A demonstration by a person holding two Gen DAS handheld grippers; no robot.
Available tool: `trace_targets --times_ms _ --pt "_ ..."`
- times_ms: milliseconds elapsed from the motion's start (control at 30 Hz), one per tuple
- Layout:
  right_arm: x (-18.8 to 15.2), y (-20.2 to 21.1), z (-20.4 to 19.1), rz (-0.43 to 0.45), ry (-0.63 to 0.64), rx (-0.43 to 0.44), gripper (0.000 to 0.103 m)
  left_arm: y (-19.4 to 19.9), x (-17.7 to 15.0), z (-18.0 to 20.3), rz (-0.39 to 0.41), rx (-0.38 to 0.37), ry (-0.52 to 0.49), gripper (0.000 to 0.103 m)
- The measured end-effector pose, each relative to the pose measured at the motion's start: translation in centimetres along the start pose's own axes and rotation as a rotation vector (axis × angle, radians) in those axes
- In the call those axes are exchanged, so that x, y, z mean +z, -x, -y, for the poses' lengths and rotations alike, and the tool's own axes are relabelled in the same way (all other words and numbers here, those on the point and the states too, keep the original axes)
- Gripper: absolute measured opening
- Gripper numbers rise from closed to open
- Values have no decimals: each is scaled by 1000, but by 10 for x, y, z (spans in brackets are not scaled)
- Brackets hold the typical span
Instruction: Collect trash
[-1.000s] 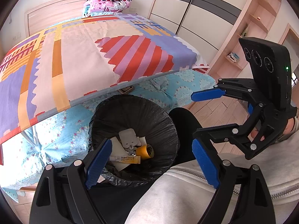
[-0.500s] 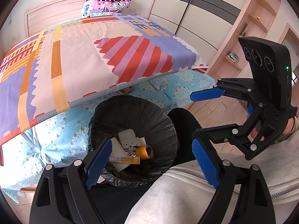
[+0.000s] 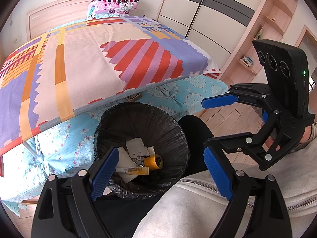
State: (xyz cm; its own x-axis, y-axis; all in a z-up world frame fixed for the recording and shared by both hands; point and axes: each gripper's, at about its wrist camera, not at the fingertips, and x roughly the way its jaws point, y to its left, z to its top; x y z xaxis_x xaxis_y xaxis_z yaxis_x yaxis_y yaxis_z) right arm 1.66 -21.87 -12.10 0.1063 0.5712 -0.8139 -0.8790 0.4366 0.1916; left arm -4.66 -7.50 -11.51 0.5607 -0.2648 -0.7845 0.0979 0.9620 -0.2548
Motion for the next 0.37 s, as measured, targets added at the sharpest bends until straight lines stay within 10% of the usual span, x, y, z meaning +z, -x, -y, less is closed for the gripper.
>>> trace_targets --times_ms 367 --pt "-2 0 2 -5 -4 -5 79 -1 1 1 -6 -2 0 84"
